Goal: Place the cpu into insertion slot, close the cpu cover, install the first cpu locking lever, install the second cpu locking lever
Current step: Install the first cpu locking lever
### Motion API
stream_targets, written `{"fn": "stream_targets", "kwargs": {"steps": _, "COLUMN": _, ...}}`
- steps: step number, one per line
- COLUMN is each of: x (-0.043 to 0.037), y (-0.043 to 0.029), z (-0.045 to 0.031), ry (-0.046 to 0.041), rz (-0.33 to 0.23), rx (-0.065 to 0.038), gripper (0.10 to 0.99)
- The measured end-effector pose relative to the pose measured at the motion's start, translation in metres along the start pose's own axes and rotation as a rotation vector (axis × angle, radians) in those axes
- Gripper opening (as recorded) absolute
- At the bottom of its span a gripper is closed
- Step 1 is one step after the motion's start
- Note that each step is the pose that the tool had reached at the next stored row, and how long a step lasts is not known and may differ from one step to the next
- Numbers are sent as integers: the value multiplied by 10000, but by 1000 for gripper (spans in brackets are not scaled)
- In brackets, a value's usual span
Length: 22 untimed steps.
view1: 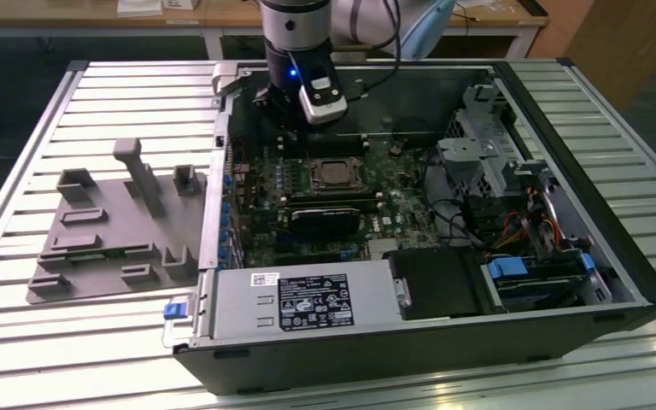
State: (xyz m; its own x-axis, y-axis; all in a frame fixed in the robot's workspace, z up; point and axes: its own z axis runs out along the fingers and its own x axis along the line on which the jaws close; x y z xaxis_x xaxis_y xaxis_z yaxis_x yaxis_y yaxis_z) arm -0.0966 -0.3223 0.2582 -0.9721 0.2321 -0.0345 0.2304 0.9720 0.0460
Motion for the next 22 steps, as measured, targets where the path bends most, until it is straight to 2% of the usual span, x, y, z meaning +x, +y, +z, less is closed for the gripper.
{"fn": "stream_targets", "kwargs": {"steps": 7, "x": 118, "y": -28, "z": -6, "ry": -5, "rz": 1, "rx": -17, "gripper": 102}}
{"fn": "stream_targets", "kwargs": {"steps": 9, "x": 127, "y": -30, "z": -6, "ry": 29, "rz": 4, "rx": -162, "gripper": 102}}
{"fn": "stream_targets", "kwargs": {"steps": 13, "x": 145, "y": -34, "z": -4, "ry": 136, "rz": -18, "rx": -605, "gripper": 102}}
{"fn": "stream_targets", "kwargs": {"steps": 15, "x": 154, "y": -37, "z": 2, "ry": 167, "rz": -86, "rx": -714, "gripper": 102}}
{"fn": "stream_targets", "kwargs": {"steps": 19, "x": 160, "y": -39, "z": 17, "ry": 223, "rz": -380, "rx": -857, "gripper": 102}}
{"fn": "stream_targets", "kwargs": {"steps": 22, "x": 165, "y": -40, "z": 29, "ry": 283, "rz": -565, "rx": -1063, "gripper": 102}}
